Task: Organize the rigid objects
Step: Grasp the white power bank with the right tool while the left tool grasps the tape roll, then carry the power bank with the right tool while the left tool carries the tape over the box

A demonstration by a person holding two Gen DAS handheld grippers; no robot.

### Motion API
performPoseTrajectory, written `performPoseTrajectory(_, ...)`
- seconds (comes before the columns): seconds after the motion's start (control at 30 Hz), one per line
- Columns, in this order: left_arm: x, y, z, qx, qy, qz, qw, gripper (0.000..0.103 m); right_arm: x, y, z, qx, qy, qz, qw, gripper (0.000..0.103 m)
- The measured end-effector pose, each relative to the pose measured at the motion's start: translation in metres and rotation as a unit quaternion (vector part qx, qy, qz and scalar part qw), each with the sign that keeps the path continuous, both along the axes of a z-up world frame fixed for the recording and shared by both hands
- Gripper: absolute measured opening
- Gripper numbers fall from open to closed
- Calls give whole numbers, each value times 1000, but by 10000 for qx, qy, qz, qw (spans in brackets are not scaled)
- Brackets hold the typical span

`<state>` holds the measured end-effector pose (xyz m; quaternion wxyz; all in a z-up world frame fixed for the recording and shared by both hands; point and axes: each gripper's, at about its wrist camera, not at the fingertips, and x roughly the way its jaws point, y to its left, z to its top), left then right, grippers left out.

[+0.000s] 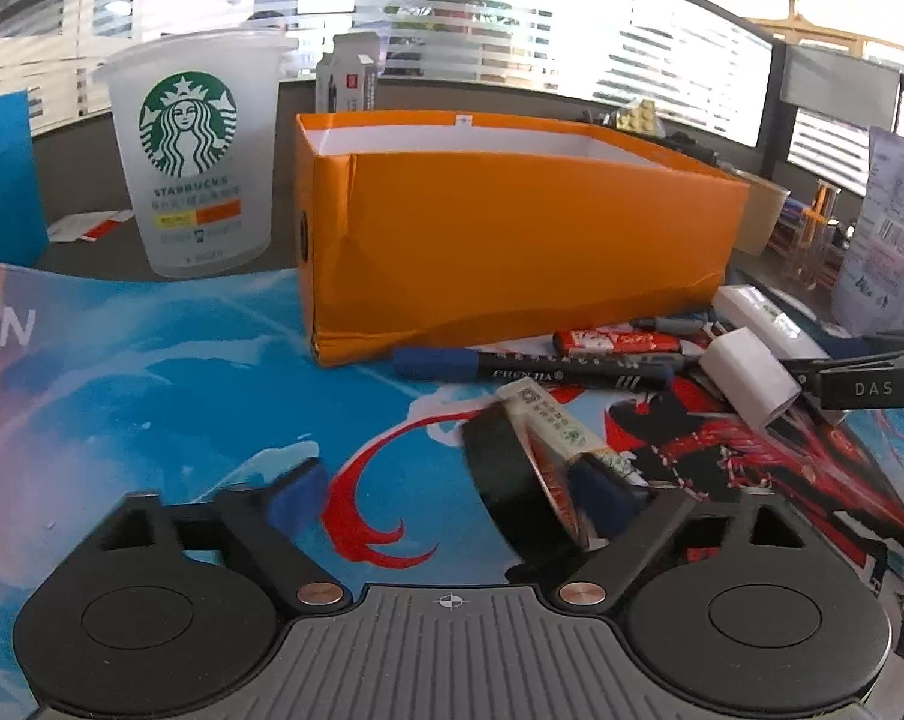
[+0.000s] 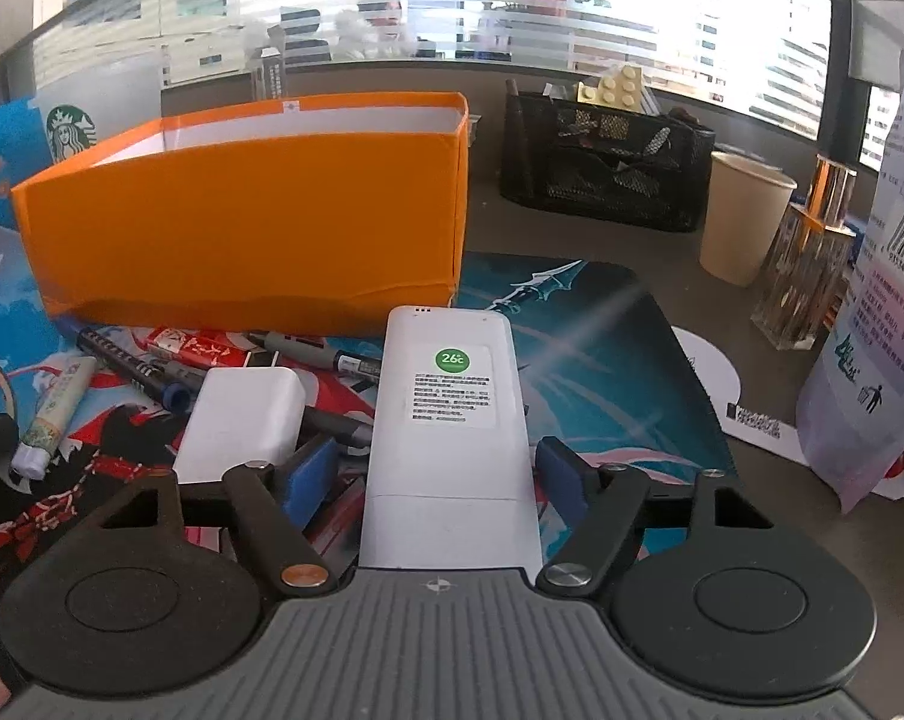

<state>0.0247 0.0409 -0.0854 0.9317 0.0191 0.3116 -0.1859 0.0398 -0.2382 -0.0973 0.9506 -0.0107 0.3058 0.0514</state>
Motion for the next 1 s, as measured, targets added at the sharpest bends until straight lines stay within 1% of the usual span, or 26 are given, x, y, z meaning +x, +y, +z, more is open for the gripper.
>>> performPoseTrajectory(0.03,0,1,1,-39,-4,-32,10000,64,0,0,0,-12,-20,-36,10000,57)
performPoseTrajectory(0.07,0,2,2,-137,33,-110,9998,49,-1,0,1,-37,-40,-89,9999,51)
performPoseTrajectory(0.1,0,2,3,-253,91,-213,9994,39,0,-1,1,-24,-49,-124,9999,51)
performPoseTrajectory(0.13,1,2,3,-311,130,-275,9991,39,0,-1,1,-12,-43,-123,9999,51)
performPoseTrajectory(0.23,-1,-1,2,-259,82,-317,9991,36,1,-1,1,-16,-40,-119,9999,51)
performPoseTrajectory(0.3,-1,-1,2,-361,157,-439,9983,21,1,-2,1,-12,-37,-113,9999,51)
performPoseTrajectory(0.37,-1,-1,2,-269,167,-400,9987,14,1,-2,1,-15,-40,-116,9999,51)
performPoseTrajectory(0.4,0,0,2,-243,153,-382,9989,14,1,-2,1,-12,-42,-117,9999,51)
performPoseTrajectory(0.5,5,7,2,-405,271,-316,9983,14,2,-2,1,14,-46,-136,9999,51)
performPoseTrajectory(0.8,12,15,3,-342,272,-128,9990,14,-2,-1,1,143,-112,-201,9996,50)
performPoseTrajectory(0.87,12,17,6,-347,244,-120,9990,14,-2,-3,1,222,-108,-198,9995,50)
performPoseTrajectory(1.0,12,20,11,-372,203,-82,9991,14,-1,-13,2,699,-72,-249,9972,50)
